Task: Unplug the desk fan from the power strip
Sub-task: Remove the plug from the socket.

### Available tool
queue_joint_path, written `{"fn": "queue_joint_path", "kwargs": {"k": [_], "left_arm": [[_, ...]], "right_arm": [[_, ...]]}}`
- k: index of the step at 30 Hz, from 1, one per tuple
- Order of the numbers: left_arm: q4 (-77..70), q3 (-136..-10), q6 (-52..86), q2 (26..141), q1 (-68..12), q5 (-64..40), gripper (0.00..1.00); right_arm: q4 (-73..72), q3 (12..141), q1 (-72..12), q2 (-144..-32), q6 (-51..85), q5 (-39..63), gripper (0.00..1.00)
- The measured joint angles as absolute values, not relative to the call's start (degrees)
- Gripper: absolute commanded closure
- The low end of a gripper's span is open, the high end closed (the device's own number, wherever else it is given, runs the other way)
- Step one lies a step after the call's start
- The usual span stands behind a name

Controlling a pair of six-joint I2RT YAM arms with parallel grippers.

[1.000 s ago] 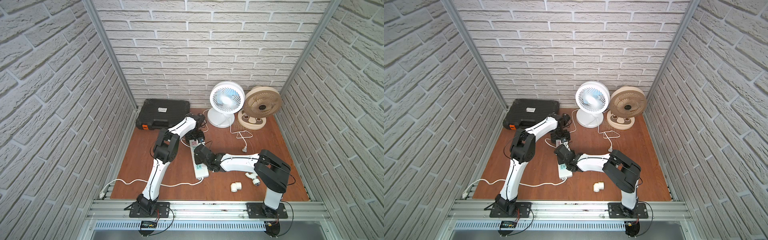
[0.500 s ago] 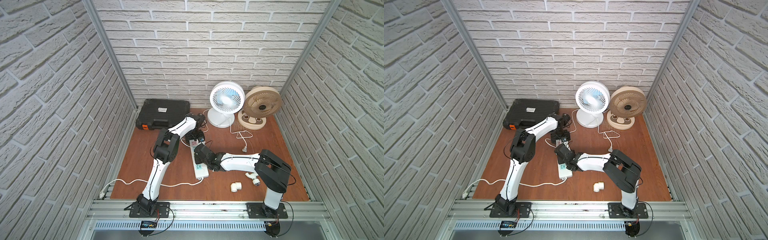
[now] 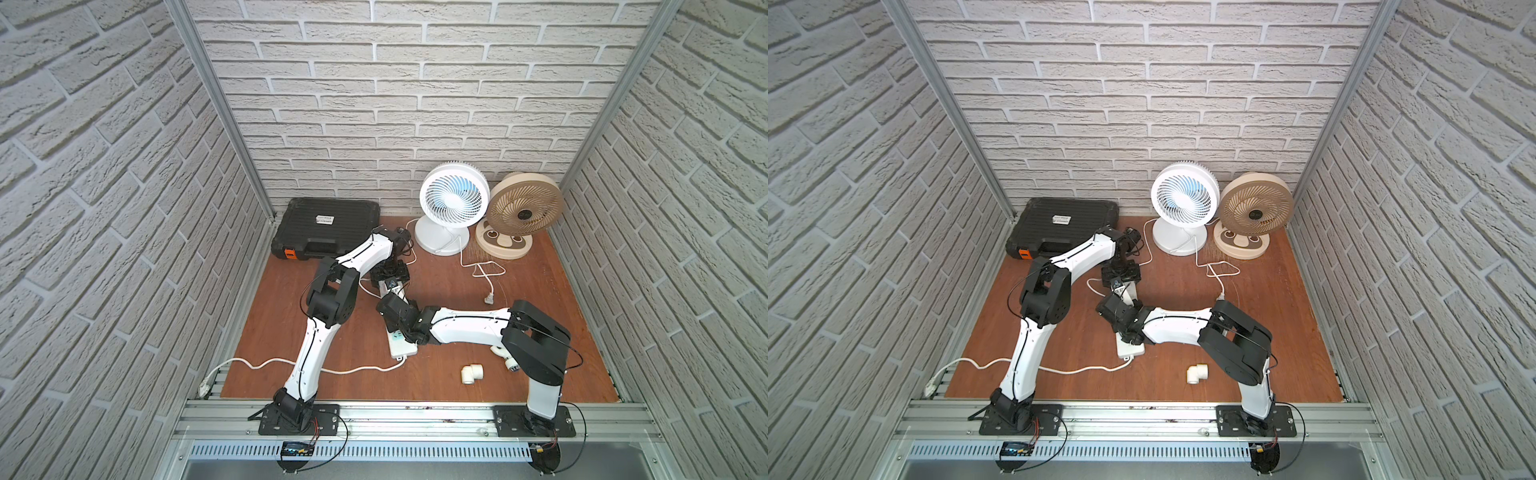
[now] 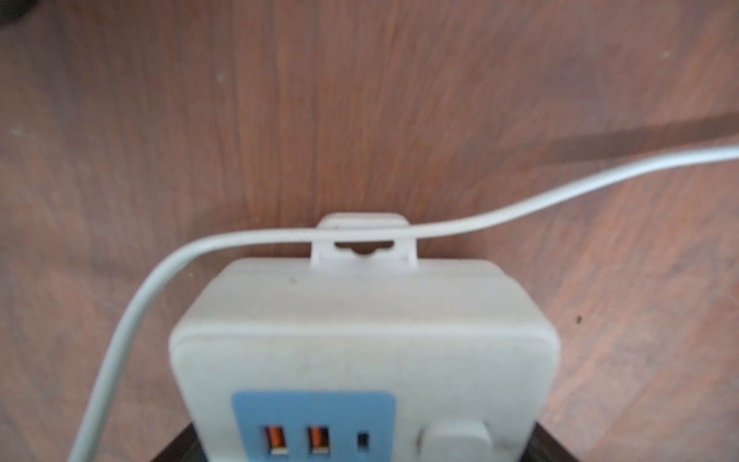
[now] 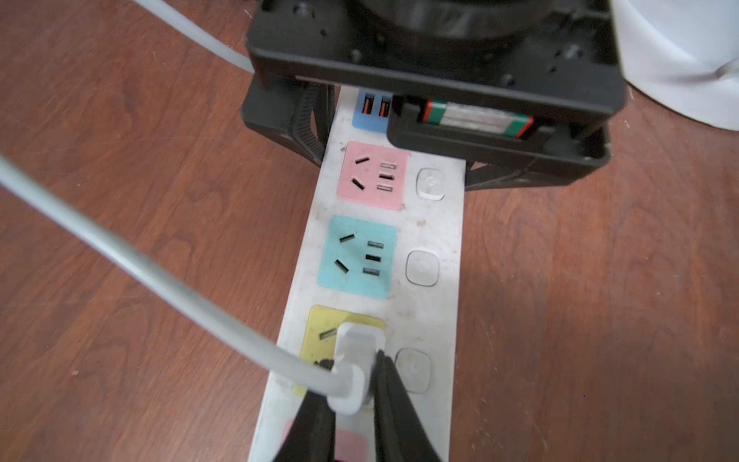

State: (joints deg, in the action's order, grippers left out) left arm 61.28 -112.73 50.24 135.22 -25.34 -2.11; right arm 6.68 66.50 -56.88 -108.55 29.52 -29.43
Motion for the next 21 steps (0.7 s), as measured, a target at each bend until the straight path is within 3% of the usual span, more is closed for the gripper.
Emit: {"fn": "queue_joint_path", "kwargs": {"k": [11,21], "left_arm": [[61.3,-112.8,50.2,135.2,-25.3,-2.1,1.00],[61.3,-112.8,50.4,135.2,-25.3,-2.1,1.00]], "right_arm": [[5.5,65.7,-56.3,-108.3,30.2,-29.1,0.97],[0.5,61.1,-53.0,-105.2,36.3,-21.5,0.97]]}}
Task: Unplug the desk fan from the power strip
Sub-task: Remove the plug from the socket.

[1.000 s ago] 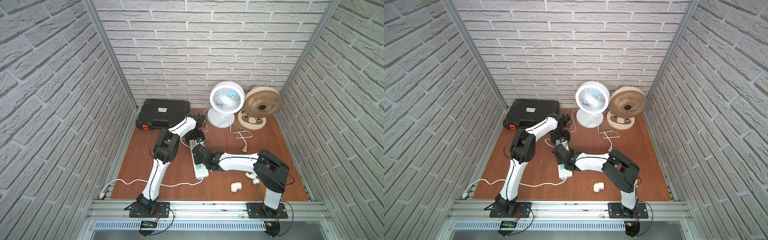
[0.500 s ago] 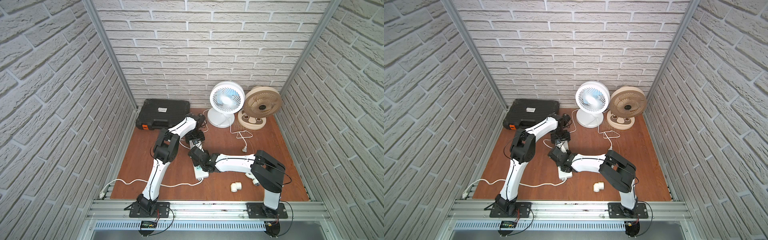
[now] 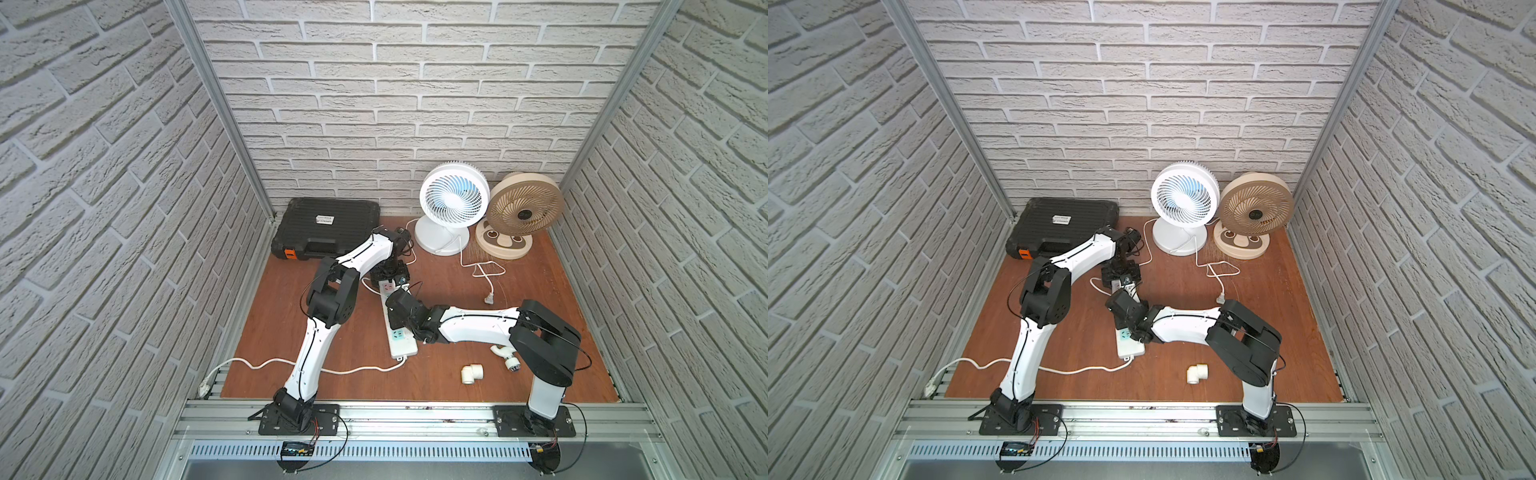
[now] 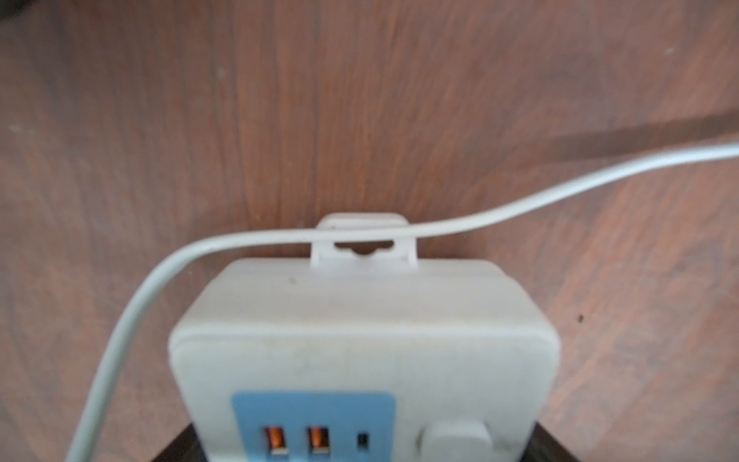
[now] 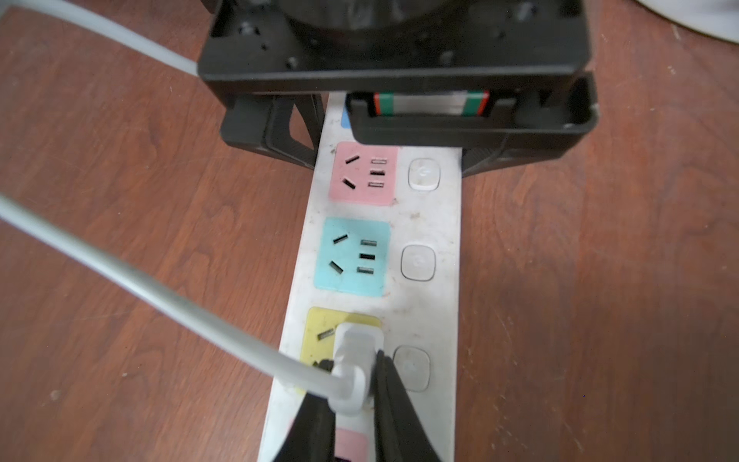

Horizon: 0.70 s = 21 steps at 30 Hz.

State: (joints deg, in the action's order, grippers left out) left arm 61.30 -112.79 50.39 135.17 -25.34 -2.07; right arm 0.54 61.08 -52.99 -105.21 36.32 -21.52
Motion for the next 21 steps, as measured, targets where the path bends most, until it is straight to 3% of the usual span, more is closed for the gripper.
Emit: {"fn": "queue_joint_path", "kwargs": {"k": [12,21], "left_arm": [[61.3,-112.7,50.4,135.2,-25.4,-2.0,1.00],[61.3,-112.7,50.4,135.2,-25.3,-2.1,1.00]], "right_arm": [[-0.4,60.4,-52.4,-104.9,37.7,-20.0,0.97],[3.5,63.2,-54.9,-106.0,35.1,-24.7,0.97]]}}
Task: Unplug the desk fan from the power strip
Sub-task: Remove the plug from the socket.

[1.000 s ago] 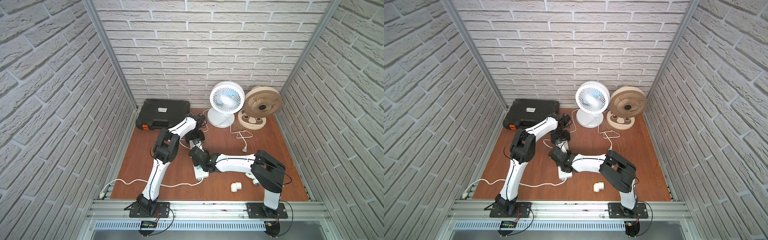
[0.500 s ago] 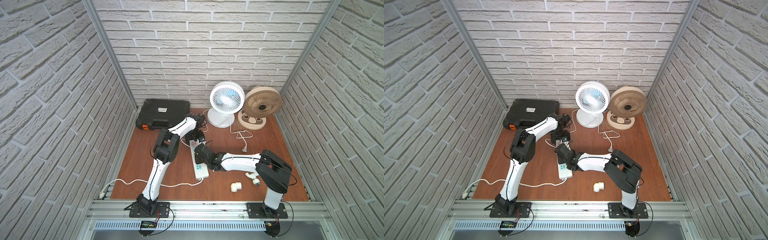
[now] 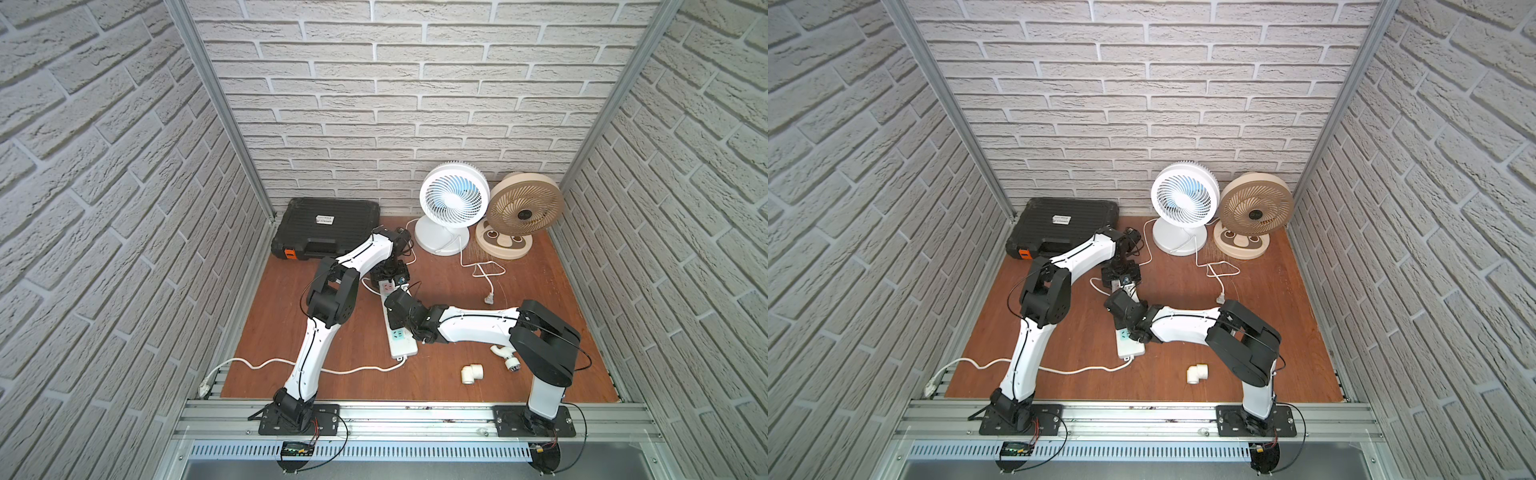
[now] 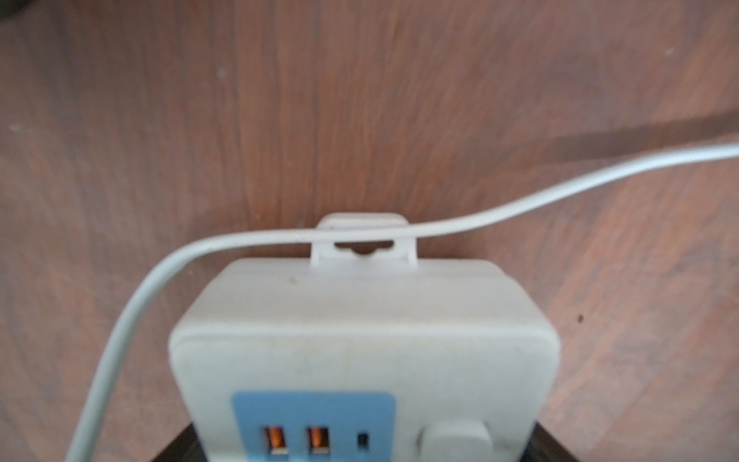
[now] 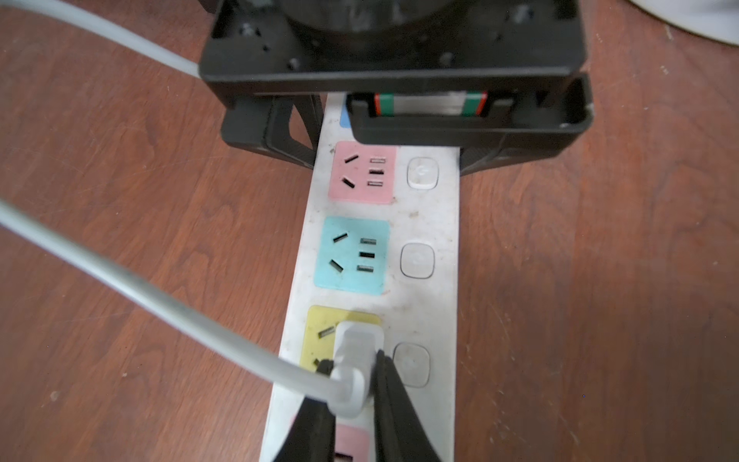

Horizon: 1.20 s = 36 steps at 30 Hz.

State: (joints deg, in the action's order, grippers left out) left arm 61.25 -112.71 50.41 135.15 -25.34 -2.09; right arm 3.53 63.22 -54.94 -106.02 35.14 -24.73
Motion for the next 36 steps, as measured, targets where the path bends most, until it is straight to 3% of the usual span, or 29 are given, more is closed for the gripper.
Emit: {"fn": "queue_joint_path", "kwargs": {"k": [19,36], "left_arm": [[61.1,-112.1,50.4,135.0,-25.3,-2.1,1.00],[60.9,-112.3,50.4,134.9,-25.4,-2.0,1.00]], "right_arm": [[5.1,64.8,-56.2,-107.4,34.0,-28.5,0.97],[0.5,61.4,-53.0,-105.6,39.2,-21.7,0.97]]}}
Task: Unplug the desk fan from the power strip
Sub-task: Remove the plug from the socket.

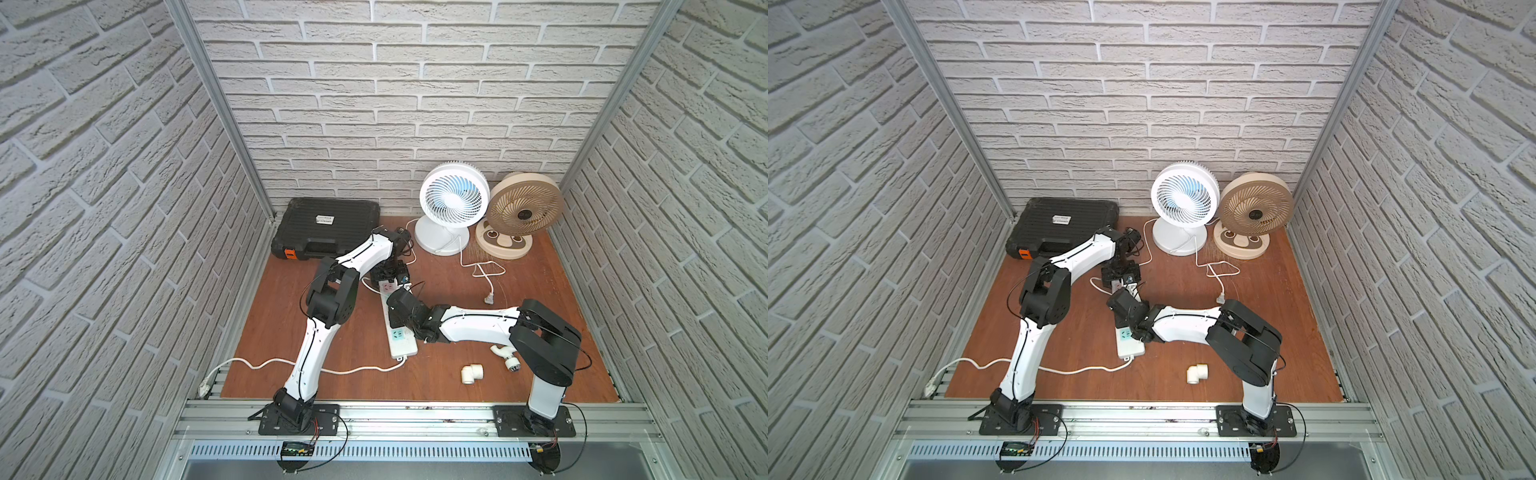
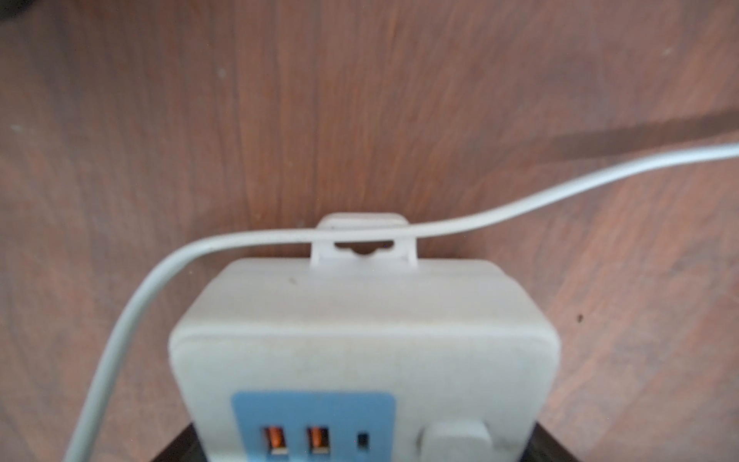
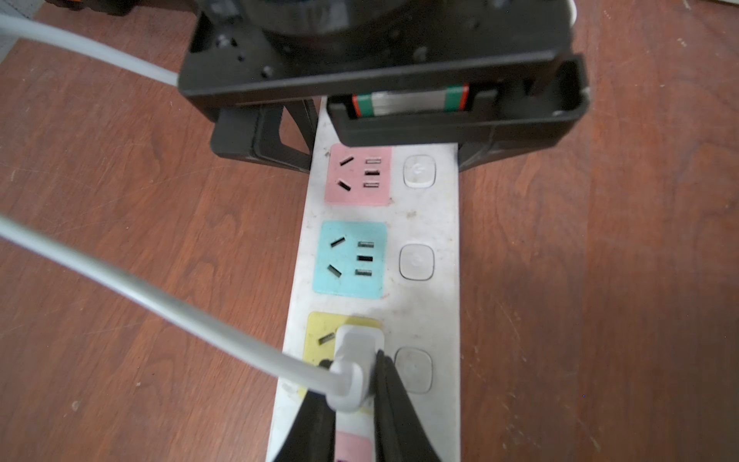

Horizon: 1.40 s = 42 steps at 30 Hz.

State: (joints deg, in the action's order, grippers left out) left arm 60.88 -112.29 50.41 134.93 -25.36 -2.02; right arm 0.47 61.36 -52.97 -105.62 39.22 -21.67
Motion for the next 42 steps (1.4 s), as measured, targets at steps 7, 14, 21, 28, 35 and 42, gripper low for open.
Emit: {"fn": "queue_joint_path", "kwargs": {"k": [7,14,21,28,35,42], "left_arm": [[60.9,-112.4,50.4,134.9,-25.3,-2.0,1.00],[61.0,-112.4,50.4,134.9,-25.3,-2.1,1.00],[61.0,-112.5,50.4,134.9,-25.3,-2.1,1.00],[61.0,-112.4,50.4,134.9,-25.3,-2.1,1.00],[61.0,-112.4,50.4,134.9,-25.3,-2.1,1.00],[60.9,-112.4,50.4,134.9,-25.3,-2.1,1.00]], "right_arm": [[1.7,62.0,-53.1,-105.6,38.3,-22.0,0.97],[6.4,65.8,-55.8,-107.5,34.7,-27.5,0.97],[9.3,68.6,-58.0,-109.7,30.8,-32.8,0.97],[9.2,68.6,-58.0,-109.8,30.2,-33.3,0.97],[8.2,67.9,-57.6,-109.7,31.1,-33.1,0.97],[4.6,64.4,-55.3,-107.3,35.0,-27.5,0.97]]}}
